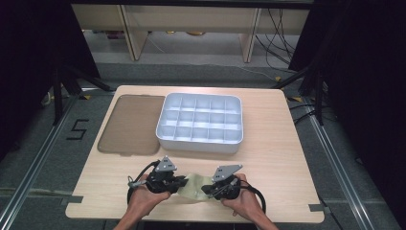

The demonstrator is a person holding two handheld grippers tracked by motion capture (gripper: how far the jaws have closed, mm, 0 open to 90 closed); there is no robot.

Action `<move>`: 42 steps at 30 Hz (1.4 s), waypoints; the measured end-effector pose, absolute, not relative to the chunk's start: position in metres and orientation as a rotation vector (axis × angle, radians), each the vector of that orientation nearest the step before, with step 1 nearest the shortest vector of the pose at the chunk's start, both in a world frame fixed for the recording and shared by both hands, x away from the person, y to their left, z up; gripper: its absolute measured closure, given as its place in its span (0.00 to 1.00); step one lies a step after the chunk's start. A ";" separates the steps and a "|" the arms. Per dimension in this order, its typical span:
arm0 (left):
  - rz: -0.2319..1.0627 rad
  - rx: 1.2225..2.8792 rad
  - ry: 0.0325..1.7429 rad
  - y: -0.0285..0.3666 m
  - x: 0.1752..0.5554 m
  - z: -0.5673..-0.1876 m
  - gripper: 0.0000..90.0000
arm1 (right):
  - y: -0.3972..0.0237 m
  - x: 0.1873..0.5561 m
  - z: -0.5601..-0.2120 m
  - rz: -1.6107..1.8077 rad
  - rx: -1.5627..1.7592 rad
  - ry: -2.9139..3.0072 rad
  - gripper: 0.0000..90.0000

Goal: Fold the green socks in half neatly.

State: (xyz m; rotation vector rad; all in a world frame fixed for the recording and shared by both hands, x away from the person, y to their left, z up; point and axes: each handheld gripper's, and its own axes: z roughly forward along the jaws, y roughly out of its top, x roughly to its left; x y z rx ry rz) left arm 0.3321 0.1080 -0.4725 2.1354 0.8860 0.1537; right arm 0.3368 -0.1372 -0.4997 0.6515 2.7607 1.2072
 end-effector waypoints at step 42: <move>0.161 2.192 0.829 0.088 0.336 -0.439 0.90 | -0.197 0.350 -0.499 1.101 0.834 2.718 0.98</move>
